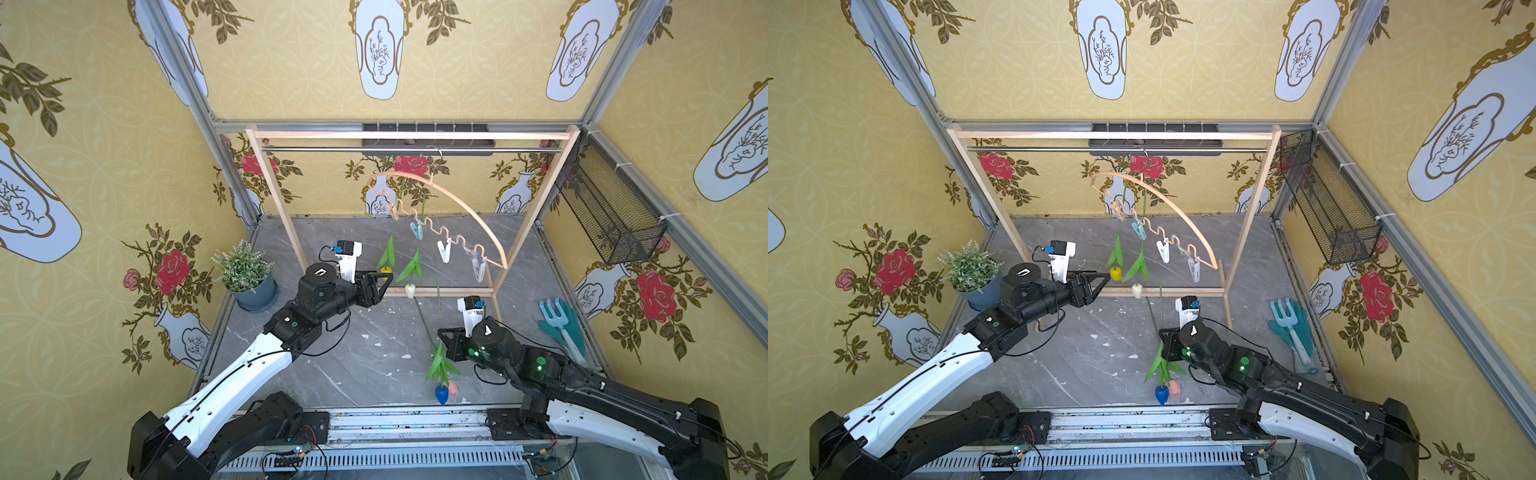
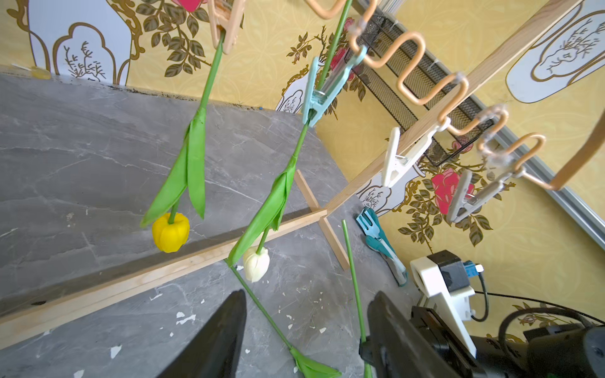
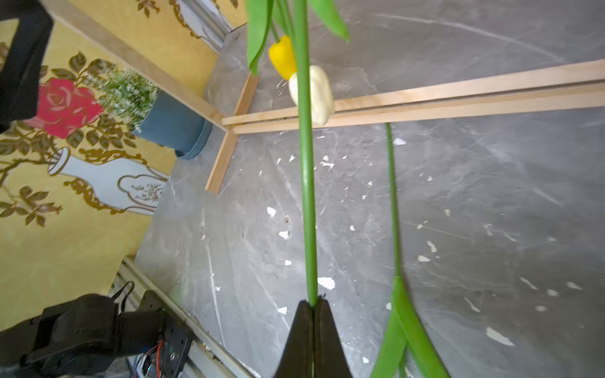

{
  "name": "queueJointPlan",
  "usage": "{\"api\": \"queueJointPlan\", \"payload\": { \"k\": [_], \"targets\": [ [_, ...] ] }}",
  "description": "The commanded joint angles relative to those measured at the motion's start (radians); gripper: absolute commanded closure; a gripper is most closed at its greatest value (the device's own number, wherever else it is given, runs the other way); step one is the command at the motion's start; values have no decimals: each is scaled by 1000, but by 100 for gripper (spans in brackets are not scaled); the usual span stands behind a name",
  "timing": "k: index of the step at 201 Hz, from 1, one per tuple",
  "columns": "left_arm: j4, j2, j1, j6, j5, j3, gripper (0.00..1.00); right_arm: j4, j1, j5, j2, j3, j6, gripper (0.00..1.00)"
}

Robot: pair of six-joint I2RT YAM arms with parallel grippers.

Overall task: Dry the flowers on a clothes hanger
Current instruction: Open the clamp at the hanger.

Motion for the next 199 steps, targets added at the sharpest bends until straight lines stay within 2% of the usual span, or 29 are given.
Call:
{"api": "queueJointPlan", "payload": {
  "k": [1, 44, 82, 124, 153, 199],
  "targets": [
    [49, -15, 1, 11, 16, -6, 36, -84, -24, 83, -3, 22, 36, 100],
    [53, -24, 1, 23, 46, -13, 33, -128, -153, 44, -4, 23, 33, 100],
    [57, -13, 1, 50, 64, -6, 29, -120, -285, -3, -75, 28, -44, 100],
    [79, 15, 1, 56, 108, 9, 28, -63, -367, -53, -103, 64, -151, 100],
    [105, 50, 1, 50, 161, 14, 28, -17, -449, -185, -66, 97, -209, 100],
    [155, 97, -6, 47, 193, 33, 27, 84, -624, -487, -7, 101, -254, 100]
  ]
}}
